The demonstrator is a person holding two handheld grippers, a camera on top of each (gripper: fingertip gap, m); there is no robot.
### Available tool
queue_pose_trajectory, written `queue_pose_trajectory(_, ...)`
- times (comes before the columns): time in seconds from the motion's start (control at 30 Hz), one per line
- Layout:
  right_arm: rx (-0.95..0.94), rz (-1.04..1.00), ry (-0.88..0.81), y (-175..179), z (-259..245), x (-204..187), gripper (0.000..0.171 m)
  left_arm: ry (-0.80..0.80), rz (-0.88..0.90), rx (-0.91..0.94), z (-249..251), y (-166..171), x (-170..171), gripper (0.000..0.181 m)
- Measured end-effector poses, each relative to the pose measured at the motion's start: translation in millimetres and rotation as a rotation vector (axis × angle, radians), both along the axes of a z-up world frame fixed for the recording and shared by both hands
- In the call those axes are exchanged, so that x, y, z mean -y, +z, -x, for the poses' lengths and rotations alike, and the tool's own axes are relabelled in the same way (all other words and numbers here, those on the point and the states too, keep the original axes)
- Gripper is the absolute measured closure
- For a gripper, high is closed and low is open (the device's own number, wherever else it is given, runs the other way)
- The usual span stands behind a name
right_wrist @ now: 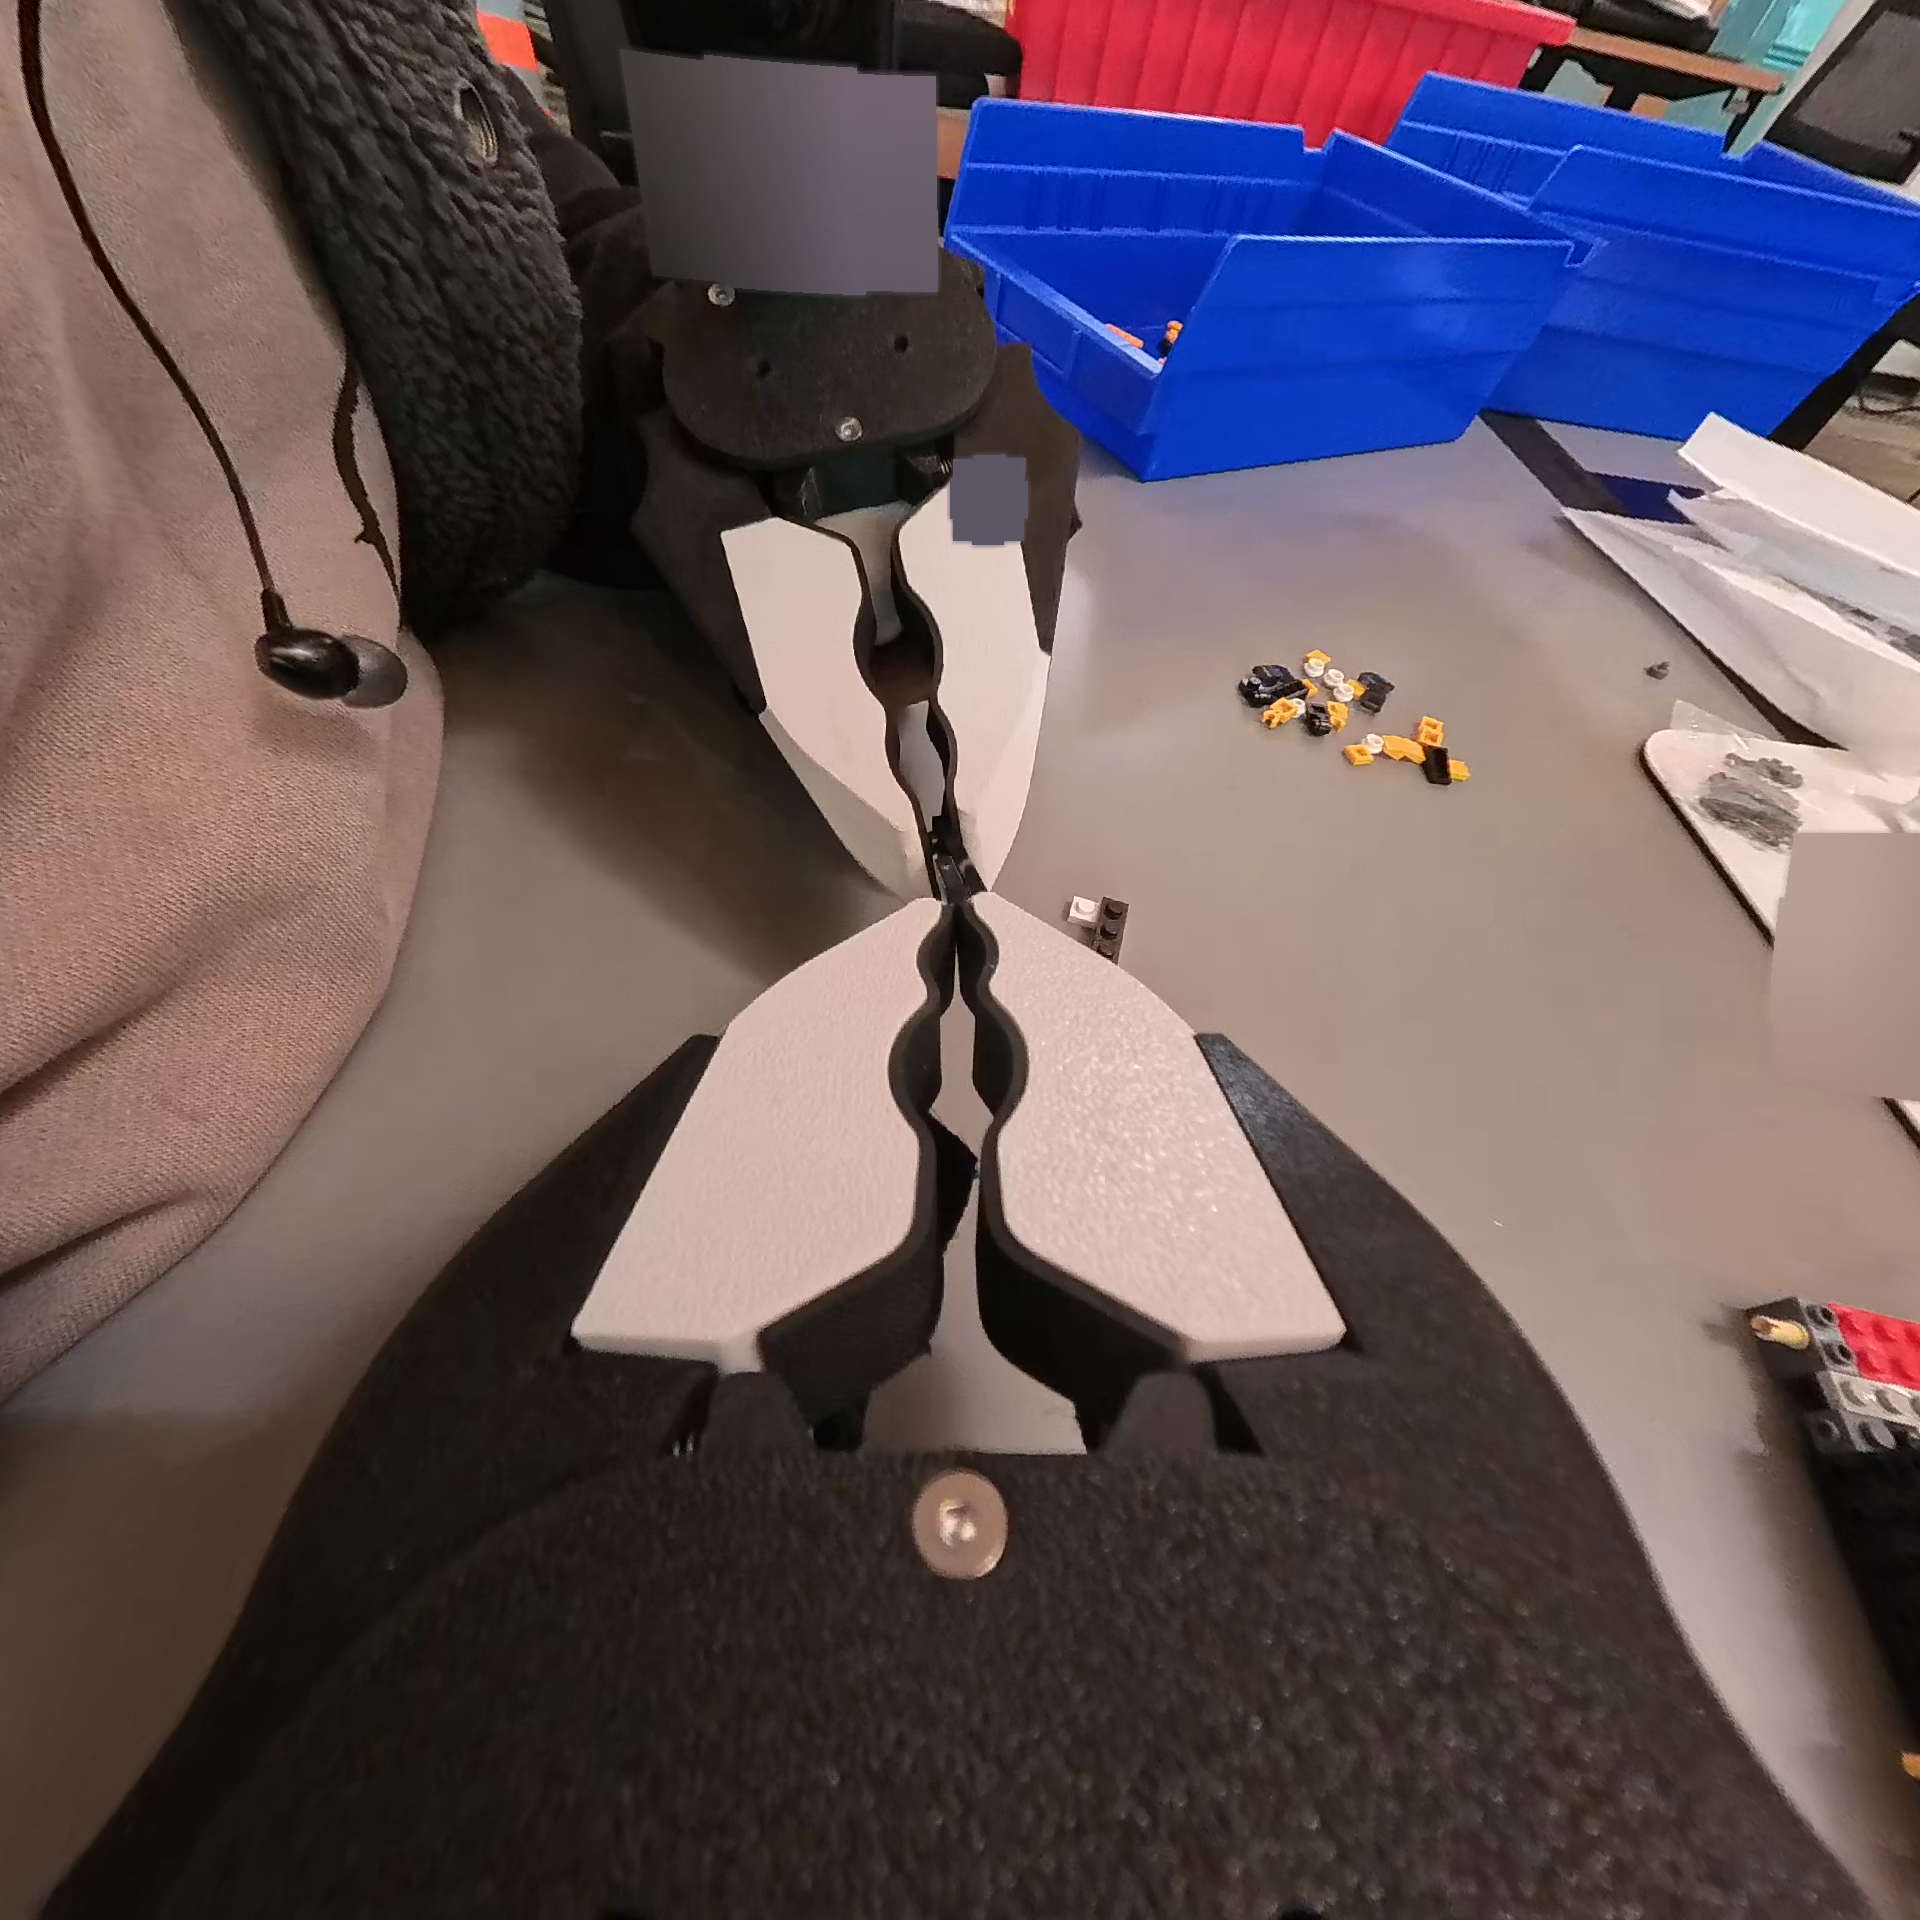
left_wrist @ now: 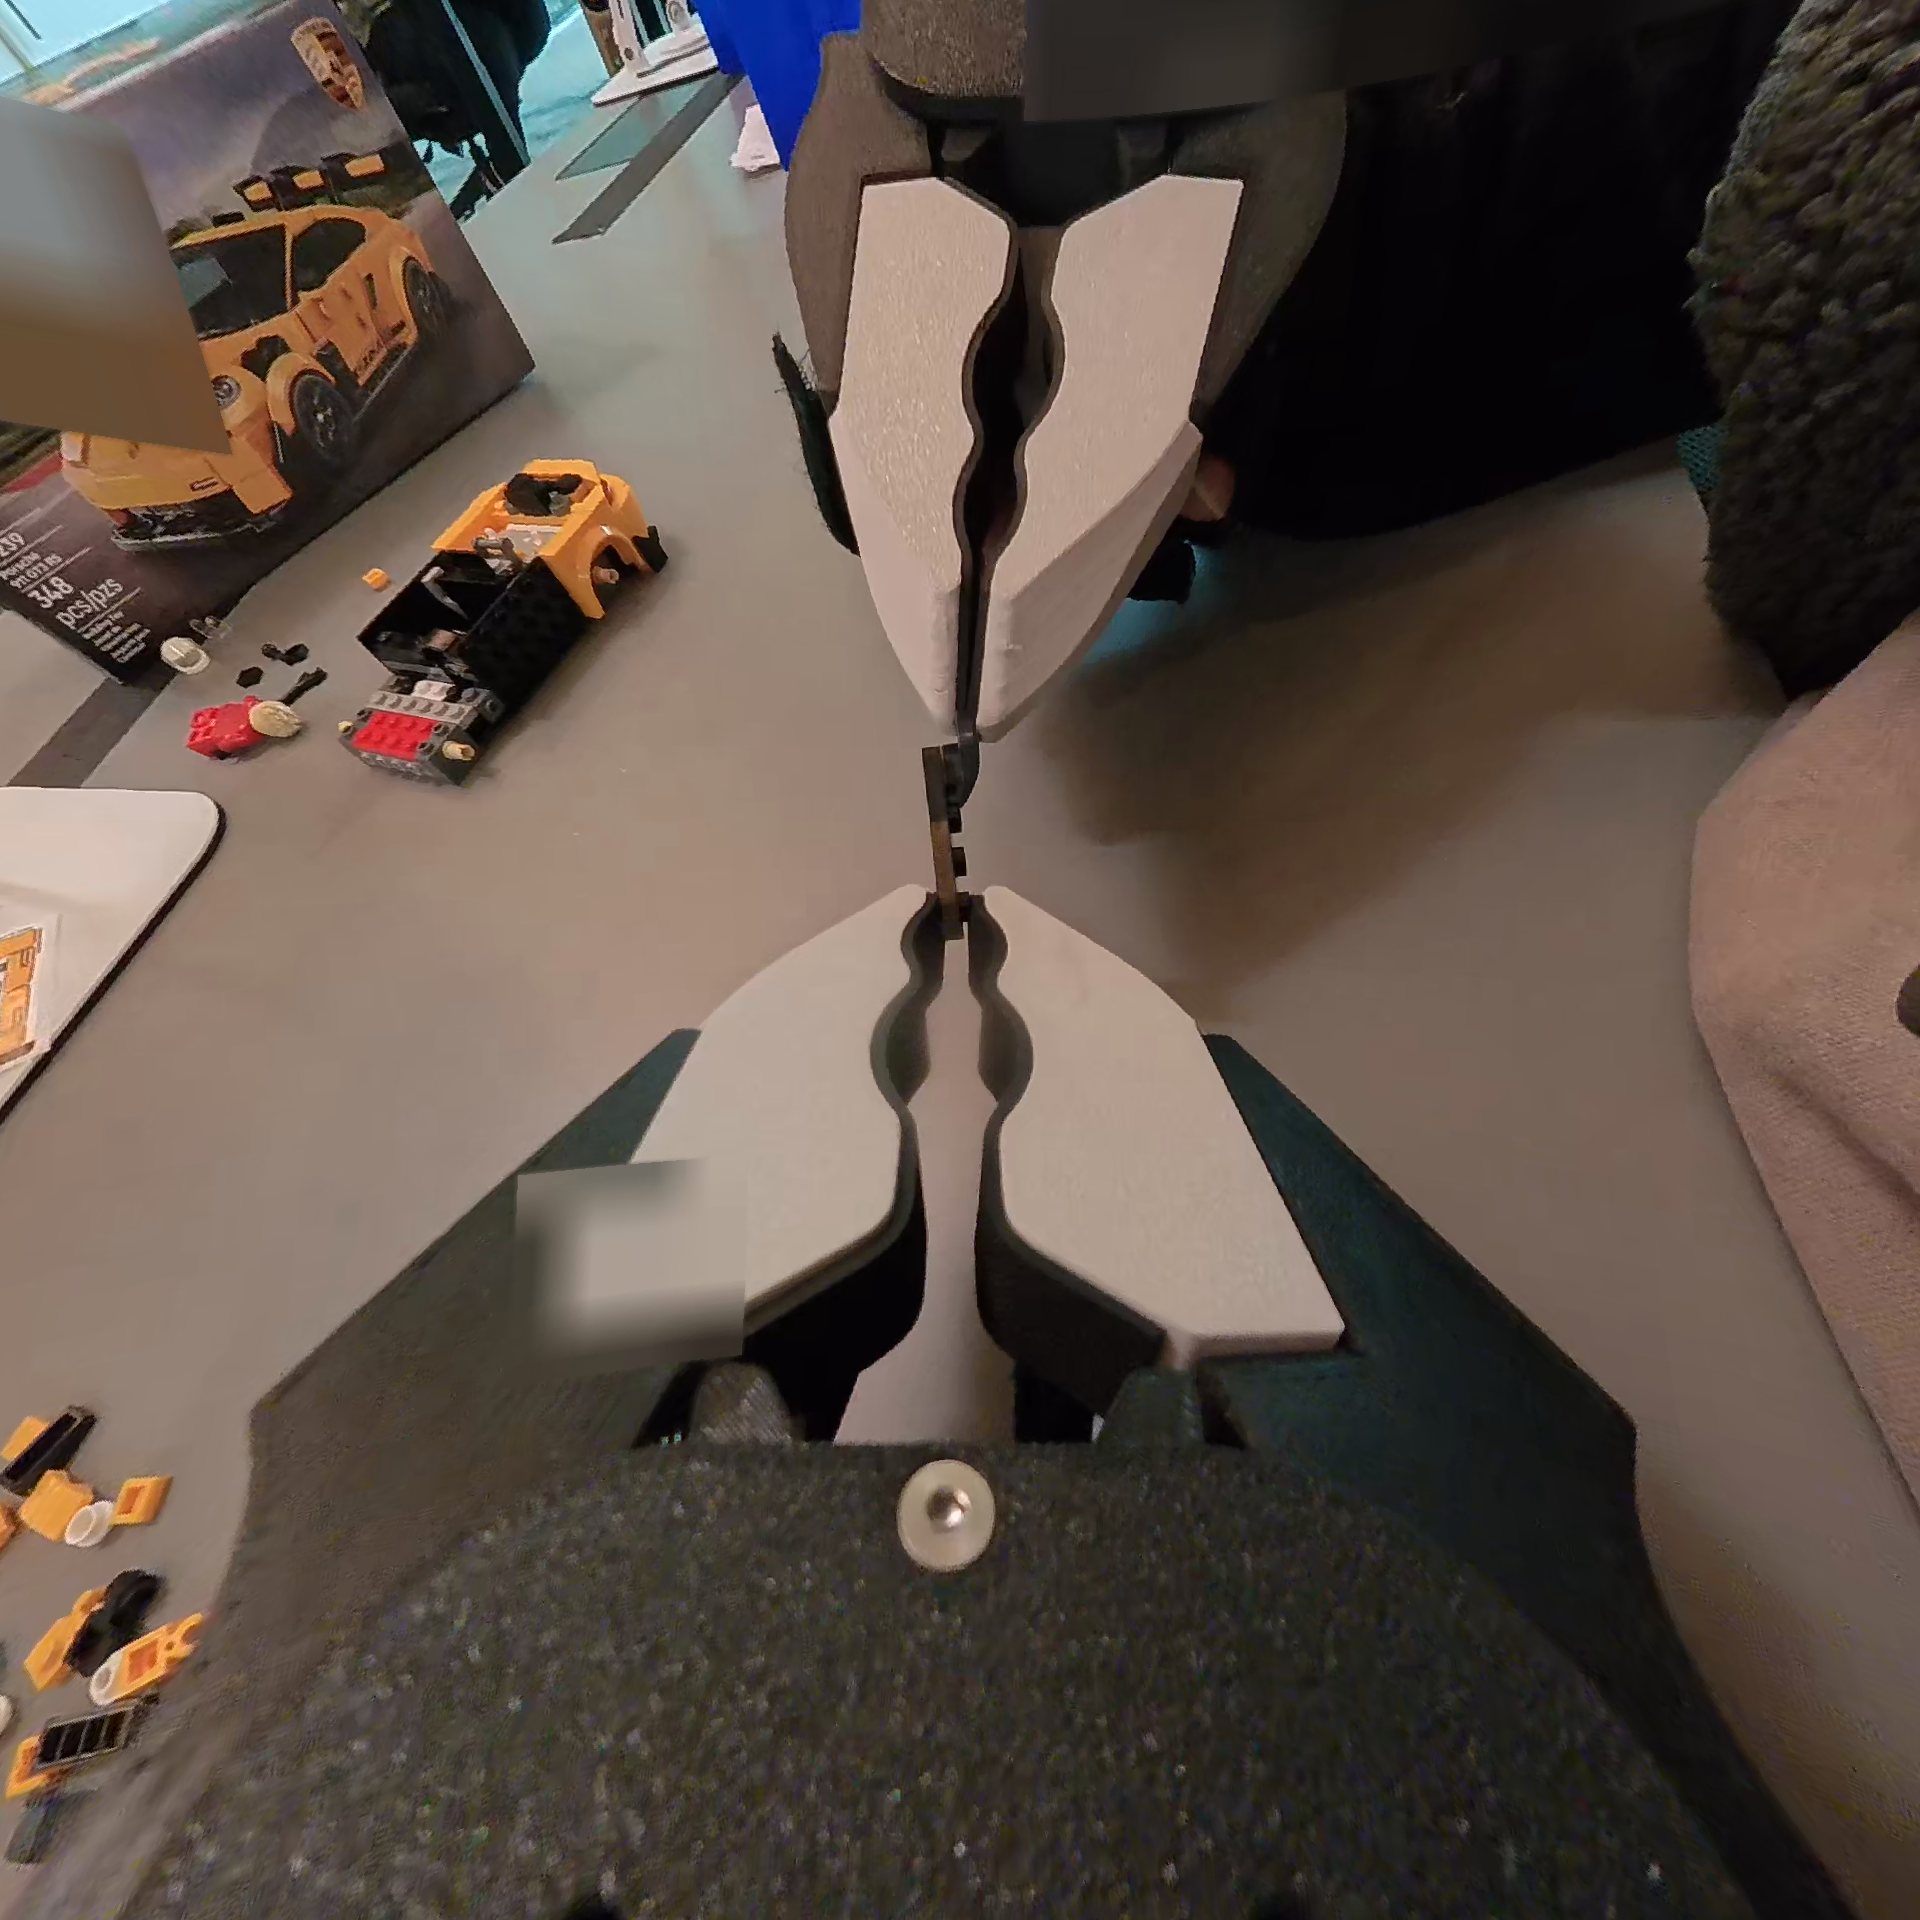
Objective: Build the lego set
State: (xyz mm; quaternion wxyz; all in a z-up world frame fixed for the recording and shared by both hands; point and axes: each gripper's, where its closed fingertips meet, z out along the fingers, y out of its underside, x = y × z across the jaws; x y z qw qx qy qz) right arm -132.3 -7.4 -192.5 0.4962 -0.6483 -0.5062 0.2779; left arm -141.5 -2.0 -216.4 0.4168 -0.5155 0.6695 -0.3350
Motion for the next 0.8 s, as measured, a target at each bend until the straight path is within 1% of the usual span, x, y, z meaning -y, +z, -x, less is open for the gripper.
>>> queue_pose_trajectory(0.2,-0.013,0.011,-0.002,1.3,-0.5,-0.4,0.17,0.0,0.014,0.006,-0.8,0.1,-0.5,0.177)
queue_pose_trajectory(0.3,-0.08,0.032,-0.022,11.0,-4.8,-4.2,0.166,0.01,0.07,0.032,-1.4,5.0,-2.7,0.177)
queue_pose_trajectory(0.37,-0.12,0.052,-0.033,16.6,-7.7,-6.5,0.161,0.014,0.16,0.052,-1.2,9.1,-4.2,0.177)
queue_pose_trajectory(0.43,-0.125,0.087,-0.036,14.4,-6.7,-7.3,0.152,0.003,0.307,0.085,-1.3,17.0,-2.9,0.177)
queue_pose_trajectory(0.5,-0.123,0.113,-0.03,11.1,-3.3,-6.5,0.148,-0.019,0.444,0.11,-1.0,24.3,0.0,0.177)
queue_pose_trajectory(0.57,-0.142,0.126,-0.021,12.1,0.5,-5.0,0.148,-0.033,0.494,0.124,-1.3,27.6,2.1,0.177)
queue_pose_trajectory(0.67,-0.183,0.13,-0.015,18.8,3.5,-3.5,0.151,-0.062,0.505,0.103,-2.6,24.0,9.9,0.177)
queue_pose_trajectory(0.7,-0.19,0.126,-0.014,20.9,4.0,-3.0,0.152,-0.07,0.507,0.098,-3.1,23.1,12.1,0.177)
queue_pose_trajectory(0.73,-0.191,0.124,-0.01,21.9,4.3,-1.8,0.159,-0.074,0.51,0.097,-3.4,22.9,13.2,0.177)
queue_pose_trajectory(0.8,-0.185,0.125,-0.005,22.8,5.3,0.3,0.162,-0.08,0.51,0.101,-3.3,23.4,14.2,0.177)
